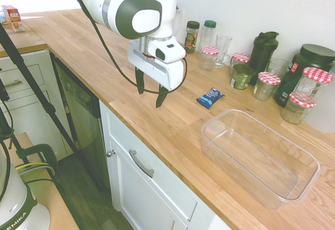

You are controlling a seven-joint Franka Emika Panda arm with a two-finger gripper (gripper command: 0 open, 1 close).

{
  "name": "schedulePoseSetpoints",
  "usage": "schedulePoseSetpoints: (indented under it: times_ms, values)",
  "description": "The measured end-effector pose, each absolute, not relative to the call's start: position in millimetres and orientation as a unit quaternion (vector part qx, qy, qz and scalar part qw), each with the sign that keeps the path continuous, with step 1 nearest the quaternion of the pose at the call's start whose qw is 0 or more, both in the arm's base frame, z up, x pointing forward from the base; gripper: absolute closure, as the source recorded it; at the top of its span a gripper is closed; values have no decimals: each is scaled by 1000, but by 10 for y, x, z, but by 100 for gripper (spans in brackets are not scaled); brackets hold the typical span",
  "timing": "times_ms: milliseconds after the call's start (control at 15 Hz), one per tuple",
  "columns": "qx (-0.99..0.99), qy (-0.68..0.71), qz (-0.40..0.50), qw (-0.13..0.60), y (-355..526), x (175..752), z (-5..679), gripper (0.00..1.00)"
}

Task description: Put the protein bar into the container

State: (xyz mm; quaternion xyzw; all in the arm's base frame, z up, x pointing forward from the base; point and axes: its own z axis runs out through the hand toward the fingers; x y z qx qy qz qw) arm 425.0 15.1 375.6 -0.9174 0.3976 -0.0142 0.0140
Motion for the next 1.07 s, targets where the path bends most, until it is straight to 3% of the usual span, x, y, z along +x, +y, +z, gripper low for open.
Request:
schedulePoseSetpoints:
  times_ms: [400, 1067]
  values:
    - [-911, 411, -27, 1, 56, 4411, 4015, 0]
    - [-911, 408, -41, -33, -243, 5475, 4110, 0]
